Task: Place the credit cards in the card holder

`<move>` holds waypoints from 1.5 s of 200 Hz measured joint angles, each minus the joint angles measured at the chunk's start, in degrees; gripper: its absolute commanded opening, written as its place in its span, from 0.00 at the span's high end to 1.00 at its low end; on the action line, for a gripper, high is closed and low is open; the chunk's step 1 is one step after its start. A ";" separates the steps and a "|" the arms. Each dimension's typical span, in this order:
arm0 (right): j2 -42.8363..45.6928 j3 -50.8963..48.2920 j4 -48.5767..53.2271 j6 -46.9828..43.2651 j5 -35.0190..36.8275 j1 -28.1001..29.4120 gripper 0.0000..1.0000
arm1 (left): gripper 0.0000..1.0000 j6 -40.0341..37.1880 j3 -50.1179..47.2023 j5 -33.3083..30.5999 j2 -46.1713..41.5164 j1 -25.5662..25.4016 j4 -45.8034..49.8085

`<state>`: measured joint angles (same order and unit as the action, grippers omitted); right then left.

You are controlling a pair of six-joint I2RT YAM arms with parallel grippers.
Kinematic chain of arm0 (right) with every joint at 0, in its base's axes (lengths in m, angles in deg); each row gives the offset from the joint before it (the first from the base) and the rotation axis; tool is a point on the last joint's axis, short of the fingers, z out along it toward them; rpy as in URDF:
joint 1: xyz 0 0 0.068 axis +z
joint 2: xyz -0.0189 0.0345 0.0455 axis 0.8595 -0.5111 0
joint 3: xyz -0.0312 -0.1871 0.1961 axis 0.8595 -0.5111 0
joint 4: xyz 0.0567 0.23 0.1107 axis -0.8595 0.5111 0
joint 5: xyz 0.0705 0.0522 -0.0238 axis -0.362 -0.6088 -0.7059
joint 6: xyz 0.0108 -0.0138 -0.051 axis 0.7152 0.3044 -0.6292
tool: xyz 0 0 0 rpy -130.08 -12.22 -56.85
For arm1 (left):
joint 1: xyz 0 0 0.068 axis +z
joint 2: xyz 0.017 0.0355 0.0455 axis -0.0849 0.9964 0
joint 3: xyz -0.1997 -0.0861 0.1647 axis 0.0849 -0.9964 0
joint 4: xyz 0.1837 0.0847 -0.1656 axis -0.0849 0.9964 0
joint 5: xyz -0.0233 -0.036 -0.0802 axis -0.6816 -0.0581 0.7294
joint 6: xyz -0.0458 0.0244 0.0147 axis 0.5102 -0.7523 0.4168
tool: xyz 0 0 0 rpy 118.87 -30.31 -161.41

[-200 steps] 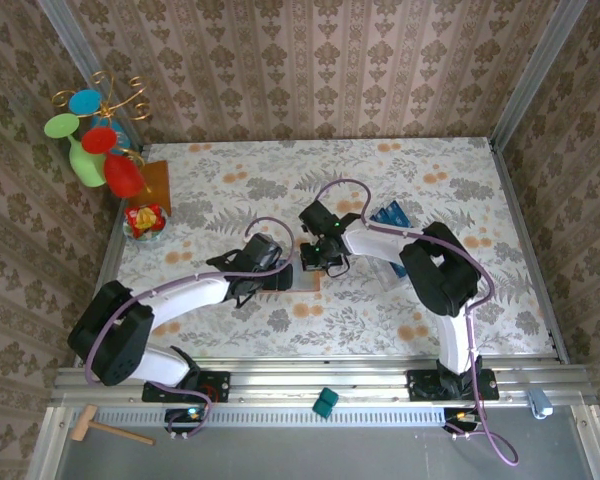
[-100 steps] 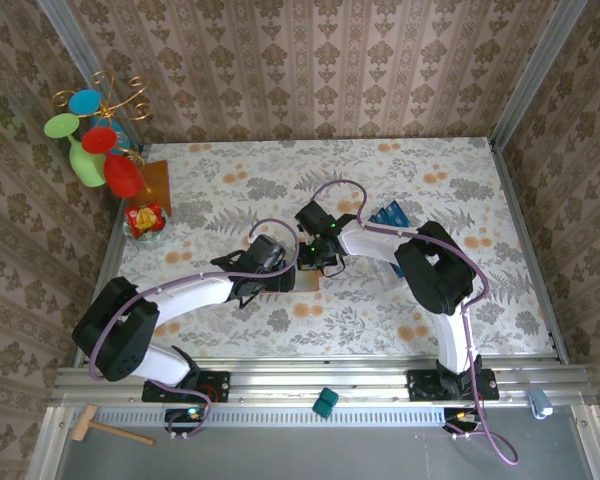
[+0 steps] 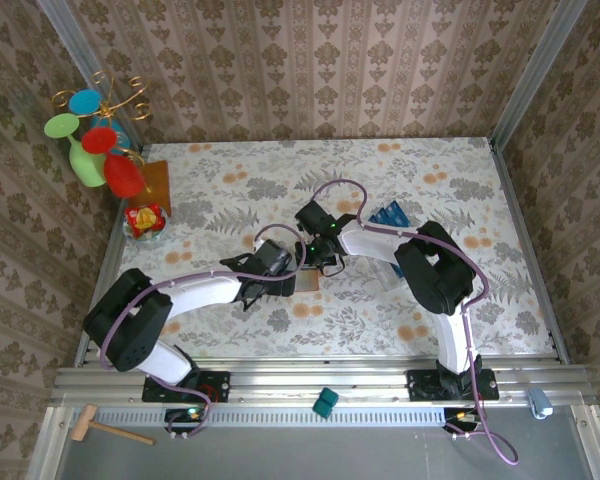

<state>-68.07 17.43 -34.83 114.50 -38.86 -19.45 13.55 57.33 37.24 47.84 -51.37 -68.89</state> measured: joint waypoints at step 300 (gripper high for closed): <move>2.95 -3.72 -2.62 0.59 -0.79 -1.86 0.94 | 0.00 -0.02 2.40 -0.44 -2.54 -0.02 1.16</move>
<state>-65.12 13.72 -37.45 115.09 -39.65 -21.31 13.53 59.73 36.80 45.30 -51.39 -67.74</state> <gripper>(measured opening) 0.066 0.999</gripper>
